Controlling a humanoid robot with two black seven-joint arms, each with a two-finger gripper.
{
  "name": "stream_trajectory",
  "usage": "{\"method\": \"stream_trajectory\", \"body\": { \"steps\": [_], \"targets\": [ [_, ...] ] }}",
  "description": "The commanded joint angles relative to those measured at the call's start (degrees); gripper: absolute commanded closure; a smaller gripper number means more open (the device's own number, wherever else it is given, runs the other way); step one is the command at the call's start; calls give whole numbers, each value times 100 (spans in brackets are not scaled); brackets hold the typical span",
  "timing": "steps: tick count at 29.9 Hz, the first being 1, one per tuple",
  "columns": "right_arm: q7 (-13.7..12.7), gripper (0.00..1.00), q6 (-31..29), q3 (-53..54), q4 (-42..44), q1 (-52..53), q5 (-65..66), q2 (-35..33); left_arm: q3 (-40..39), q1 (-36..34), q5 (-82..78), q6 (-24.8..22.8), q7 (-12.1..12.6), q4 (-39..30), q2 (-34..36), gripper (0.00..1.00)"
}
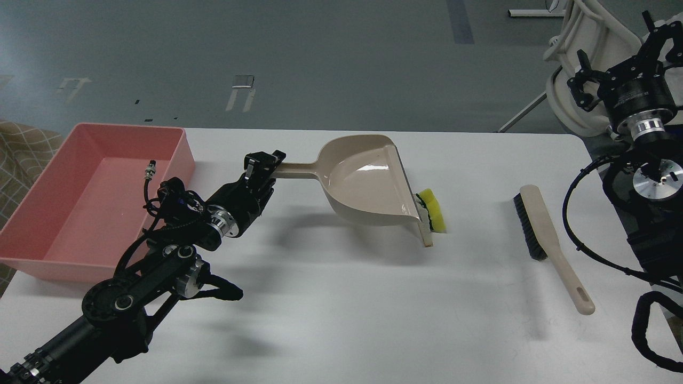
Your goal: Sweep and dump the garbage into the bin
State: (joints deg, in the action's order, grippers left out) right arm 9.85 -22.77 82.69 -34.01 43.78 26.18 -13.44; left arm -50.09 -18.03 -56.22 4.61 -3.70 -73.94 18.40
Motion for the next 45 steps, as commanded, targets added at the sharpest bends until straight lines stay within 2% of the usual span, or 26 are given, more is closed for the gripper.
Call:
{"method": "stream_trajectory", "body": {
  "steps": [1,3,8,11,15,19,20,22,28,32,35,40,45],
  "targets": [
    [0,0,10,-86,-17,-1,54,-79,-1,71,-20,-109,-51,-225,102,88],
    [0,0,10,-174,-18,-1,106,-167,16,107,-20,-223,-95,-384,234,87],
    [0,0,193,-718,-227,-45,501,-571,306,107,-20,-320,-403,-630,604,86],
    [26,0,422,-1044,-640,-247,922,-896,307,168,-20,-329,-403,-666,604,86],
    [35,0,440,-1229,-1142,-405,1512,-1379,307,212,-20,-320,-421,-666,630,87],
    [35,0,405,-1632,-1861,-713,2074,-2292,315,221,-20,-338,-412,-666,735,88],
    [35,0,405,-1634,-1863,-713,2075,-2295,315,221,-20,-338,-412,-666,736,88],
    [35,0,388,-2054,-2283,-731,2303,-2942,315,230,-20,-338,-421,-666,806,88],
    [79,0,379,-2924,-2847,-661,2636,-3884,394,239,-300,-338,-412,-631,920,87],
    [79,1,379,-3189,-3032,-652,3605,-3938,403,318,-679,-329,-421,-560,911,88],
    [88,1,388,-3268,-3514,-731,4604,-4052,403,370,-697,-303,-421,-508,877,88],
    [88,1,379,-3277,-3902,-1003,5019,-4290,394,371,-706,-259,-412,-314,788,88],
    [61,2,379,-3724,-4438,-1284,6231,-4650,394,344,-706,-145,-377,-174,788,88]
  ]
}}
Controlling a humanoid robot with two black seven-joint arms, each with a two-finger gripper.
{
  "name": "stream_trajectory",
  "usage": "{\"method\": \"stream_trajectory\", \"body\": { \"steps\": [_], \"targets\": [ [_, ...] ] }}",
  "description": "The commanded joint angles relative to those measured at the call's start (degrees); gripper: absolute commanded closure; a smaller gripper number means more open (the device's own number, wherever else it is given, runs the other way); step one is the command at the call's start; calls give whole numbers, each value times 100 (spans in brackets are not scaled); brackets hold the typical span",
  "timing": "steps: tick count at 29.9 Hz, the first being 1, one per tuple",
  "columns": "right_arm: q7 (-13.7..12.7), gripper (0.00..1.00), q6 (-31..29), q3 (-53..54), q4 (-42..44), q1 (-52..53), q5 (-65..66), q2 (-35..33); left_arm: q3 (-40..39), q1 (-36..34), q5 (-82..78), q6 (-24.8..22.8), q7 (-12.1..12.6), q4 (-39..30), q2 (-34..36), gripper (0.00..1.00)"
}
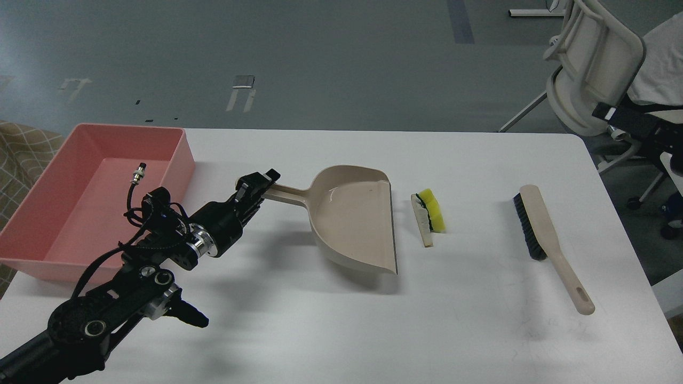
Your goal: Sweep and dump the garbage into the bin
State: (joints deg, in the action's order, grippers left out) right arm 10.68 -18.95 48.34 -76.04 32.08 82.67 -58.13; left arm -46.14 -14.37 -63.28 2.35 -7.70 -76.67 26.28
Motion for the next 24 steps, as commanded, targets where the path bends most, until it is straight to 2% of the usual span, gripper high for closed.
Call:
{"method": "stream_trajectory", "body": {
  "steps": [1,10,15,17,20,24],
  "targets": [
    [-22,2,-4,-412,-314,-131,679,-233,0,-22,0,107,32,135,-9,88],
    [-171,9,-82,-1397,-938,-228,742,-524,8,-48,-9,187,41,381,-211,88],
    [-478,14,-101,-1468,-957,-307,724,-445,0,-57,-18,187,32,381,-264,88],
    [-776,17,-4,-1459,-922,-368,716,-278,0,-48,-17,187,32,381,-273,88],
    [-1145,17,223,-1459,-948,-535,681,-41,0,-48,-17,195,32,381,-299,88],
    [-1270,17,365,-1442,-983,-808,680,162,0,-48,-17,195,40,390,-317,88]
  ]
}}
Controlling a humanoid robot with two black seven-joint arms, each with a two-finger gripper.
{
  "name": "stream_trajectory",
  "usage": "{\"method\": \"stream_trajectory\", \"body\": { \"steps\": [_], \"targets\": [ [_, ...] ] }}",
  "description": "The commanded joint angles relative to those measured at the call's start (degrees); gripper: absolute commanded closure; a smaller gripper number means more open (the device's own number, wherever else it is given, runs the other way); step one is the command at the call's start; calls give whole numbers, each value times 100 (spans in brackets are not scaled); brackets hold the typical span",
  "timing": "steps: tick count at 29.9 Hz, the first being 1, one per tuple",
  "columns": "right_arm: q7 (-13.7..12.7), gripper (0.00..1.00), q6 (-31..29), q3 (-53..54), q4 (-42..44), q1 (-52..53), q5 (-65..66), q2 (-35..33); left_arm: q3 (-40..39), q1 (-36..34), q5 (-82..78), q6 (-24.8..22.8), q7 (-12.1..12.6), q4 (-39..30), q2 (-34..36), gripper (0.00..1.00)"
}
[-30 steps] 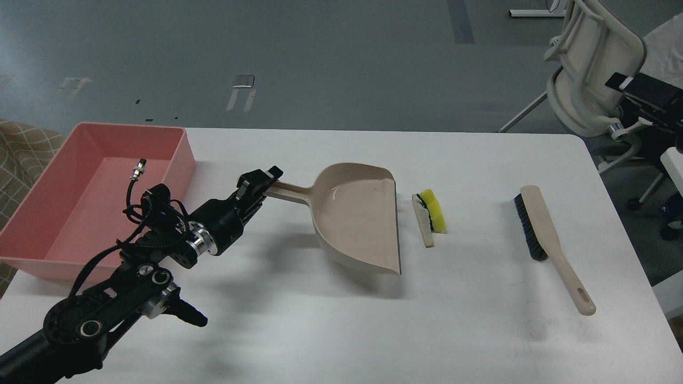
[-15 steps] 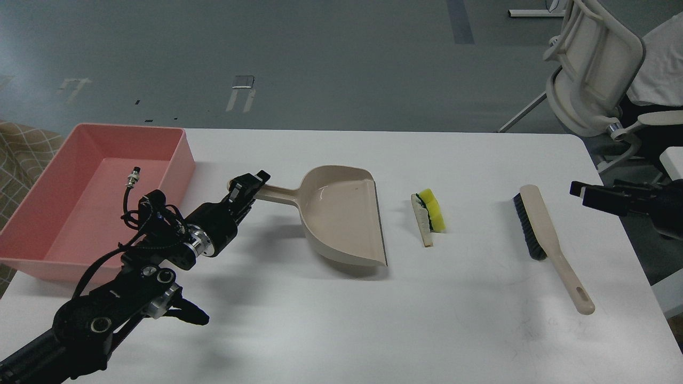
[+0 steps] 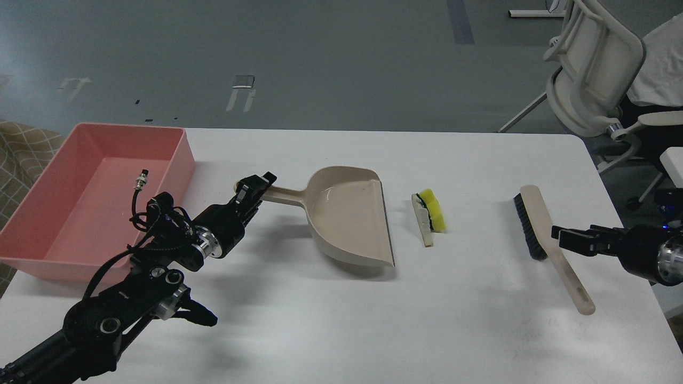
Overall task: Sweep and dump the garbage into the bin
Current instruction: 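Grasp the wooden-handled brush with the right gripper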
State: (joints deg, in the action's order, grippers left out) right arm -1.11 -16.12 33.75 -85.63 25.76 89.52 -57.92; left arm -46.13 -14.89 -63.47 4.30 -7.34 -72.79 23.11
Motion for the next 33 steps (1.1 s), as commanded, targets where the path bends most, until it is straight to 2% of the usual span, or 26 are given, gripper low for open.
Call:
{"method": "stream_trajectory", "body": {
  "steps": [1,10,17,20,25,27,30,33],
  "targets": [
    [-91,17,83,17,-59,-237,-5,176,7,13,1,18,-4,2,9,88],
    [-179,18,83,35,-130,-422,4,141,-2,30,1,27,-22,2,-26,88],
    [-416,26,74,9,-147,-501,4,176,7,39,1,36,-22,2,-61,88],
    [-434,36,65,9,-147,-528,4,176,7,39,1,36,-31,2,-52,88],
    [-443,58,30,0,-156,-545,4,132,-2,48,1,36,-31,2,-70,88],
    [-451,82,22,9,-182,-580,4,115,-2,48,1,36,-31,2,-70,88],
    [-478,100,13,0,-191,-589,4,114,7,39,1,36,-31,2,-70,88],
    [-460,100,13,9,-191,-607,4,114,-1,39,10,36,-40,2,-61,88]
  ]
}}
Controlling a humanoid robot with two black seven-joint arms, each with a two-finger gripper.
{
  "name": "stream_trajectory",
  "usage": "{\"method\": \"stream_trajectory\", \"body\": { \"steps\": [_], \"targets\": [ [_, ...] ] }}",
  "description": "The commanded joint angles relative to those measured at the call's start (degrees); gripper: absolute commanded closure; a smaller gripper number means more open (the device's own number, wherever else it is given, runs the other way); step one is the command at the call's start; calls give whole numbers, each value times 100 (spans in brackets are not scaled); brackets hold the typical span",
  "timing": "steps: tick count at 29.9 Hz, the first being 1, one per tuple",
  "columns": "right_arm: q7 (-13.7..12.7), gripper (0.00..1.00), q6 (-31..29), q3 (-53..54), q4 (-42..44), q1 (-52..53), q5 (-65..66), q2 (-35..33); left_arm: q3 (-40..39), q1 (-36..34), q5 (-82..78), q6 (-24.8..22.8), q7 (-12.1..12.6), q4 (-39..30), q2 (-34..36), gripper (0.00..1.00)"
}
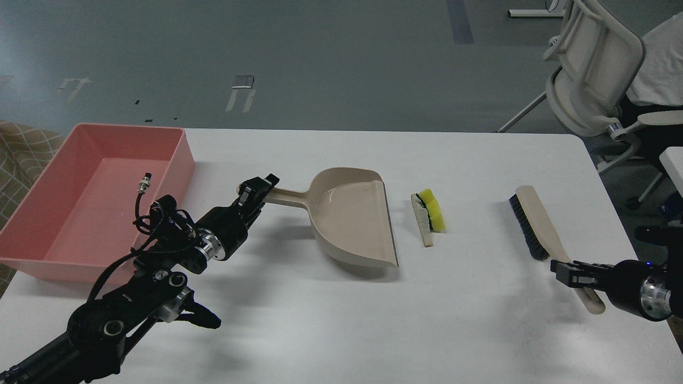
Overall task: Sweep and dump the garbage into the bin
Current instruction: 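Grasp the wooden-handled brush with the right gripper, then sweep the sponge and paper into the dustpan with the right brush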
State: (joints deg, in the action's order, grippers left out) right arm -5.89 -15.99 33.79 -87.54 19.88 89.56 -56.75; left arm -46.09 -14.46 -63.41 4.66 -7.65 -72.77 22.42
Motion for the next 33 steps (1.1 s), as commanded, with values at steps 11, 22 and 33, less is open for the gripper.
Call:
{"method": "stream_trajectory", "body": {
  "steps": [11,22,33],
  "targets": [
    [9,100,-1,664,-26,-11,-158,295,-5,-13,-4,17,27,131,-27,89],
    [-61,100,-203,629,97,16,-141,805,4,-48,-31,289,27,342,-194,89],
    [-298,100,-888,603,228,306,-141,1780,-5,-40,-286,325,18,290,-299,89]
  ]
}}
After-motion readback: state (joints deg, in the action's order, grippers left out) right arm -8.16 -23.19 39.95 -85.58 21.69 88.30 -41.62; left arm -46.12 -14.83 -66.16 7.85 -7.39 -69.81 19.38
